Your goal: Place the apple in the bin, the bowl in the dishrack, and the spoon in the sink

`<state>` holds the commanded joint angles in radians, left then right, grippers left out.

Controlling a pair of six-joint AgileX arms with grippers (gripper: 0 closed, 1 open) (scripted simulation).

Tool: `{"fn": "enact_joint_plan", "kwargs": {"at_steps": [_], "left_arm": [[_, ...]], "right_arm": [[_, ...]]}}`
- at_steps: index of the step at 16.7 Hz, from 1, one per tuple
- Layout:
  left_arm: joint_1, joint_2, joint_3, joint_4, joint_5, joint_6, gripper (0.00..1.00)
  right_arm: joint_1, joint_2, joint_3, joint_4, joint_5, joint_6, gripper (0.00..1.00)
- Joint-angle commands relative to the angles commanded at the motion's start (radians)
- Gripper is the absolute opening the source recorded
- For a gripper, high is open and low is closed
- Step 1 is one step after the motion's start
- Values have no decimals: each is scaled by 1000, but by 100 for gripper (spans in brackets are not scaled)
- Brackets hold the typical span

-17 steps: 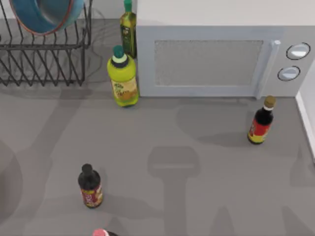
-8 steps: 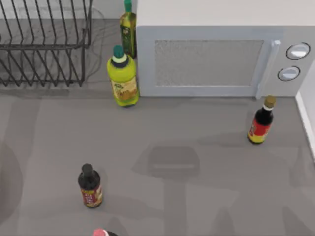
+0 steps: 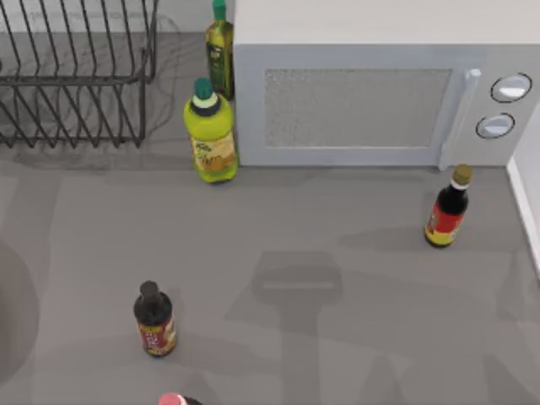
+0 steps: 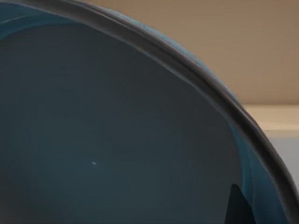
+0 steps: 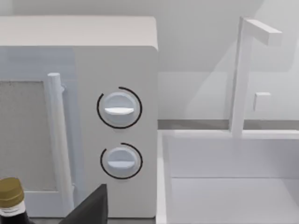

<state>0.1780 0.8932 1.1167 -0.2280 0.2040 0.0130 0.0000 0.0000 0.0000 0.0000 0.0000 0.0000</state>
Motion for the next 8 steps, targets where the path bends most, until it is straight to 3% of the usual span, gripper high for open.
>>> {"fn": "enact_joint_plan", "kwargs": {"at_steps": [4, 8], "left_arm": [[-6, 68, -5, 68, -7, 3, 0], [-24, 284, -30, 301, -29, 5, 0]], "right_arm": [[0, 0, 0, 0, 0, 0, 100], [0, 0, 0, 0, 0, 0, 100]]}}
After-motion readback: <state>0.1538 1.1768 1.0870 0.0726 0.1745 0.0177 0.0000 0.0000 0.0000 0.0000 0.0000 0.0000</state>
